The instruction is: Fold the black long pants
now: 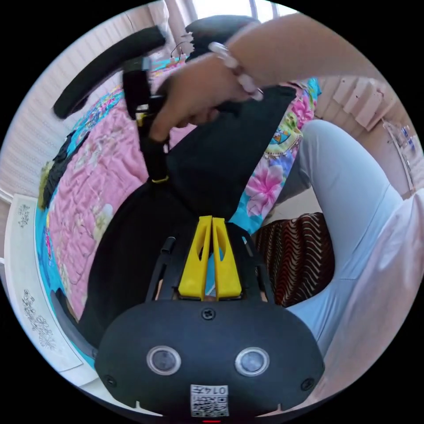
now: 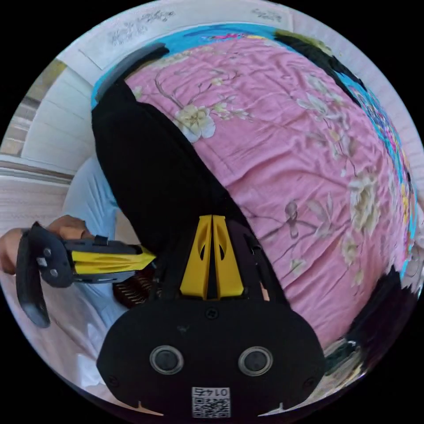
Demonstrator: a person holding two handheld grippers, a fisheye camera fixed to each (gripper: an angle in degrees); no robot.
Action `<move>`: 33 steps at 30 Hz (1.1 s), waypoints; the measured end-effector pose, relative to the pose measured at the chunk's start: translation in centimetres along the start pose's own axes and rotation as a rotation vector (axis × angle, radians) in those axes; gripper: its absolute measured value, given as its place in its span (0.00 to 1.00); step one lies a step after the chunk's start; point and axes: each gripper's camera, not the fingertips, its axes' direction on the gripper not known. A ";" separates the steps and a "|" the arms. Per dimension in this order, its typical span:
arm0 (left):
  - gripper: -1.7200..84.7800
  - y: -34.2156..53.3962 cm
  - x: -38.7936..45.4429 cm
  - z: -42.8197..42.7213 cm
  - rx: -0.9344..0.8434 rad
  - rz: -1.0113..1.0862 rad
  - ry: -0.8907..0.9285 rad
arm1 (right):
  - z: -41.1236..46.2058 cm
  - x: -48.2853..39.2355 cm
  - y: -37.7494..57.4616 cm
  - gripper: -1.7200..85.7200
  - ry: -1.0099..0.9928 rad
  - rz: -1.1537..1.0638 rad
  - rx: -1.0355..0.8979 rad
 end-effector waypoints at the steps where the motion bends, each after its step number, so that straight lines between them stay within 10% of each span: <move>1: 0.01 -0.3 0.0 -0.8 0.027 -0.001 -0.005 | -2.8 1.7 2.8 0.01 -0.083 0.049 0.073; 17: 0.01 -12.2 5.6 0.8 0.131 0.190 0.034 | -24.0 19.2 48.3 0.05 -0.444 1.031 0.699; 33: 0.01 -25.3 8.7 5.4 -0.005 0.312 0.108 | -36.3 27.0 53.3 0.11 -0.427 1.135 0.814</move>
